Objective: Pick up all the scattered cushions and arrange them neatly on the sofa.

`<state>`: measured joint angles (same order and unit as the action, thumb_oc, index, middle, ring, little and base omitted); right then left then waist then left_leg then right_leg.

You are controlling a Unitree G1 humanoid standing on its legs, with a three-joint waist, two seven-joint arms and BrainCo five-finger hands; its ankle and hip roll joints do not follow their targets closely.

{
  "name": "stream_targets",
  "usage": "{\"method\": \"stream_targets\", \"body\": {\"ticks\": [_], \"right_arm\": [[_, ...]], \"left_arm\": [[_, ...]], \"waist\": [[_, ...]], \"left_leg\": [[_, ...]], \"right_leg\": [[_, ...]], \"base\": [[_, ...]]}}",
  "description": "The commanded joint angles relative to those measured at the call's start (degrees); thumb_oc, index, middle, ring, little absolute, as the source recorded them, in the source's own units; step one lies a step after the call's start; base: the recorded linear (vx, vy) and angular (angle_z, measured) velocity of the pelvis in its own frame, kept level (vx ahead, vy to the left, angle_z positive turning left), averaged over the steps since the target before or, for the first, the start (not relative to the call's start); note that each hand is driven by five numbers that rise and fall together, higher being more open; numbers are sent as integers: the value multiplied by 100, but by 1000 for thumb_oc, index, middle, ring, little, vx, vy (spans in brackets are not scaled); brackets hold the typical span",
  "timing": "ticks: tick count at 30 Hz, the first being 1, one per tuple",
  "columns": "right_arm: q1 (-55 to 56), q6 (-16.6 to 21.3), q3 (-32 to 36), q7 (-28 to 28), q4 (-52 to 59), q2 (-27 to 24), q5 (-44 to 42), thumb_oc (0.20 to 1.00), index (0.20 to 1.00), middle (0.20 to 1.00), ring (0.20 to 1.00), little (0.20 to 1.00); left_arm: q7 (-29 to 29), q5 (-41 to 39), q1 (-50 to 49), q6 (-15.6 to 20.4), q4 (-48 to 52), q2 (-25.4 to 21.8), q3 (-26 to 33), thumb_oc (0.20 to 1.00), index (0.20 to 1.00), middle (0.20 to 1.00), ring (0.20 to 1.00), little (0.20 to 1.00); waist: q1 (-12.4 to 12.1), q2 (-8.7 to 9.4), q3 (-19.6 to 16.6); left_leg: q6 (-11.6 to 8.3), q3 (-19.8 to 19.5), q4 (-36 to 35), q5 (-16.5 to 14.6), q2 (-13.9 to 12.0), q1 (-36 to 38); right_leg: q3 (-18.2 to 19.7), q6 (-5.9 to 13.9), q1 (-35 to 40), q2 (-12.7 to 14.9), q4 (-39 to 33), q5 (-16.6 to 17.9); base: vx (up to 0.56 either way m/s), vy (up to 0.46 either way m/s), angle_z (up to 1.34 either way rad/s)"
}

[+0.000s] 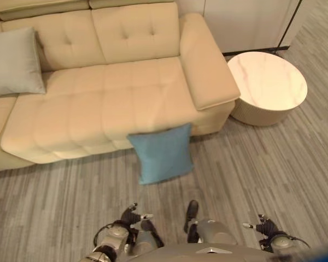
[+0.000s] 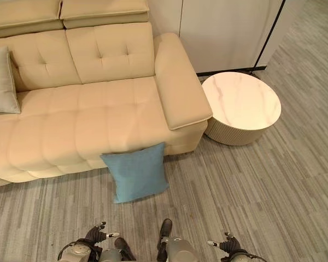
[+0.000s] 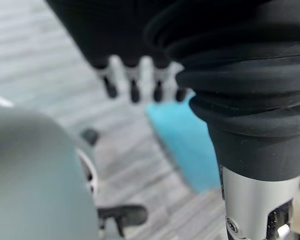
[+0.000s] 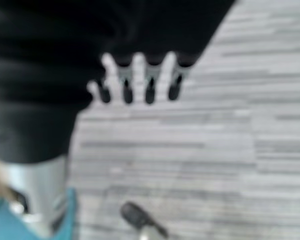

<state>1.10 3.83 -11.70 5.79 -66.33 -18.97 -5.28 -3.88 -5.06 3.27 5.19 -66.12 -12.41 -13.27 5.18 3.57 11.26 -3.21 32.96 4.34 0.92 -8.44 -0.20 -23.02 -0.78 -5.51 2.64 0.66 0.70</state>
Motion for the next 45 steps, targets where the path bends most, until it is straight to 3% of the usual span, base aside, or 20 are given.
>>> {"method": "stream_targets", "body": {"ticks": [1, 3, 4, 5, 7, 10, 12, 16, 17, 20, 22, 23, 24, 25, 27, 28, 32, 35, 42, 45], "right_arm": [[57, 40, 38, 49, 36, -81, 198, 1000, 1000, 1000, 1000, 1000], [-9, 50, -16, 3, 96, -26, 272, 1000, 1000, 1000, 1000, 1000], [-10, 50, -16, 3, 96, -25, 272, 1000, 1000, 1000, 1000, 1000], [-10, 50, -16, 3, 96, -24, 272, 1000, 1000, 1000, 1000, 1000], [-51, 86, -52, -21, 168, 28, 251, 1000, 1000, 1000, 1000, 1000], [-76, 85, -113, -33, 159, 23, 247, 1000, 1000, 1000, 1000, 1000], [-104, 73, -122, -39, 171, -17, 239, 1000, 1000, 1000, 1000, 1000], [-20, 64, -95, -48, 161, -41, 250, 1000, 1000, 1000, 1000, 1000], [80, 80, -56, -50, 129, -83, 273, 1000, 1000, 1000, 1000, 1000], [178, 119, -8, -68, 167, -111, 233, 1000, 1000, 1000, 1000, 1000], [220, 137, 12, -25, 231, -160, 118, 1000, 1000, 1000, 1000, 1000], [221, 137, 14, -25, 232, -162, 118, 1000, 1000, 1000, 1000, 1000], [249, 133, 26, -24, 257, -146, 86, 1000, 1000, 1000, 1000, 1000], [258, 117, 45, -23, 239, -152, 83, 1000, 1000, 1000, 1000, 1000], [254, 117, 52, -12, 221, -169, 77, 1000, 1000, 1000, 1000, 1000], [261, 130, 17, 6, 276, -178, 118, 1000, 1000, 1000, 1000, 1000], [264, 131, 6, -4, 322, -196, 144, 1000, 1000, 1000, 1000, 1000], [244, 122, 5, -8, 371, -197, 197, 1000, 1000, 1000, 1000, 1000], [-49, 155, -106, 50, 686, -196, 208, 1000, 1000, 1000, 1000, 1000], [-198, 153, -191, 60, 888, -171, 240, 1000, 1000, 1000, 1000, 1000]], "left_arm": [[5, 89, 15, 32, 107, -233, 75, 1000, 1000, 1000, 1000, 1000], [-15, 98, 12, 45, 106, -327, 148, 1000, 1000, 1000, 1000, 1000], [-15, 98, 13, 45, 106, -329, 149, 1000, 1000, 1000, 1000, 1000], [-15, 98, 13, 44, 106, -329, 149, 1000, 1000, 1000, 1000, 1000], [-47, 79, -11, 62, 68, -366, 211, 1000, 1000, 1000, 1000, 1000], [-54, 81, -35, 88, 22, -363, 201, 1000, 1000, 1000, 1000, 1000], [-56, 89, -19, 84, -42, -361, 182, 1000, 1000, 1000, 1000, 1000], [-47, 107, 22, 107, -85, -355, 162, 1000, 1000, 1000, 1000, 1000], [-47, 88, -44, 120, -111, -297, 176, 1000, 1000, 1000, 1000, 1000], [-29, 93, -102, 125, -110, -270, 173, 1000, 1000, 1000, 1000, 1000], [-32, 23, -66, 94, 1, -273, 133, 1000, 1000, 1000, 1000, 1000], [-32, 23, -67, 93, 3, -271, 131, 1000, 1000, 1000, 1000, 1000], [-31, 3, -65, 93, 36, -275, 125, 1000, 1000, 1000, 1000, 1000], [-9, 5, -66, 80, 60, -269, 120, 1000, 1000, 1000, 1000, 1000], [3, 25, -92, 66, 73, -264, 112, 1000, 1000, 1000, 1000, 1000], [-17, 43, -127, 67, 76, -261, 131, 1000, 1000, 1000, 1000, 1000], [-30, 1, -189, 63, 51, -256, 178, 1000, 1000, 1000, 1000, 1000], [-22, 14, -203, 53, 20, -259, 195, 1000, 1000, 1000, 1000, 1000], [-88, -34, -31, 108, 117, -408, 234, 1000, 1000, 1000, 1000, 1000], [-132, 1, 91, 126, 138, -500, 245, 1000, 1000, 1000, 1000, 1000]], "waist": [[-100, -10, -125], [-230, -3, -61], [-229, 3, -60], [-229, 4, -60], [-202, -43, -29], [-148, -73, -5], [-100, -17, 39], [-22, 35, 57], [-42, 47, -68], [33, 49, -128], [107, 110, 3], [109, 94, 25], [149, 83, 30], [163, 52, 18], [153, 57, -10], [88, 25, -20], [22, -5, -31], [21, -61, -26], [-48, 57, 99], [-47, 156, 97]], "left_leg": [[0, -368, 74, -209, 171, -197], [195, -655, -47, -320, 428, -61], [200, -655, -52, -321, 436, -59], [200, -655, -53, -321, 438, -59], [309, -786, -163, -262, 508, 17], [309, -1006, -293, -278, 607, 168], [295, -1244, -212, -386, 749, 239], [267, -1546, -4, -542, 830, 240], [145, -1614, 172, -622, 788, 215], [14, -1478, 415, -631, 600, 133], [-174, -870, 1308, -319, -25, -263], [-187, -886, 1367, -354, -58, -267], [-218, -589, 1224, -259, -254, -237], [-301, -541, 1151, -344, -368, -195], [-387, -485, 832, -64, -524, -324], [-421, -599, 358, 386, -621, -438], [-467, -946, 118, 454, -531, -411], [-442, -865, -57, 392, -403, -296], [-275, -725, 143, 66, -119, -388], [-148, -480, 106, -98, 10, -367]], "right_leg": [[525, 836, 396, 738, 671, -386], [620, 961, 152, 964, 1473, -355], [623, 965, 144, 974, 1491, -365], [624, 966, 142, 975, 1494, -366], [1048, 957, -199, 793, 1886, -205], [1396, 880, -412, 523, 1565, -157], [1520, 919, -684, 462, 986, 162], [1519, 922, -576, 459, 705, 170], [1442, 838, -311, 425, 525, 128], [1338, 753, -112, 401, 449, 37], [1068, 517, 137, 406, 488, -193], [1058, 511, 160, 385, 495, -208], [951, 496, 225, 379, 463, -252], [938, 545, 338, 351, 420, -365], [912, 566, 404, 347, 336, -387], [894, 550, 409, 303, 290, -368], [999, 592, 470, 282, 300, -427], [1079, 652, 422, 352, 357, -397], [1352, 835, 58, 637, 437, -162], [1482, 989, -137, 774, 398, 50]], "base": [[51, 212, 10], [61, 217, 11], [35, 77, 17], [-20, 54, 42], [31, 86, 40], [117, 13, 29], [159, -69, 32], [137, -121, 78], [189, -288, 93], [88, -182, 75], [34, -225, 88], [4, -108, 88], [85, -6, 55], [115, 13, 49], [121, 70, 53], [64, 75, 35], [118, 106, -17], [67, 157, -50], [-14, 112, -47], [-19, 114, -27]]}}
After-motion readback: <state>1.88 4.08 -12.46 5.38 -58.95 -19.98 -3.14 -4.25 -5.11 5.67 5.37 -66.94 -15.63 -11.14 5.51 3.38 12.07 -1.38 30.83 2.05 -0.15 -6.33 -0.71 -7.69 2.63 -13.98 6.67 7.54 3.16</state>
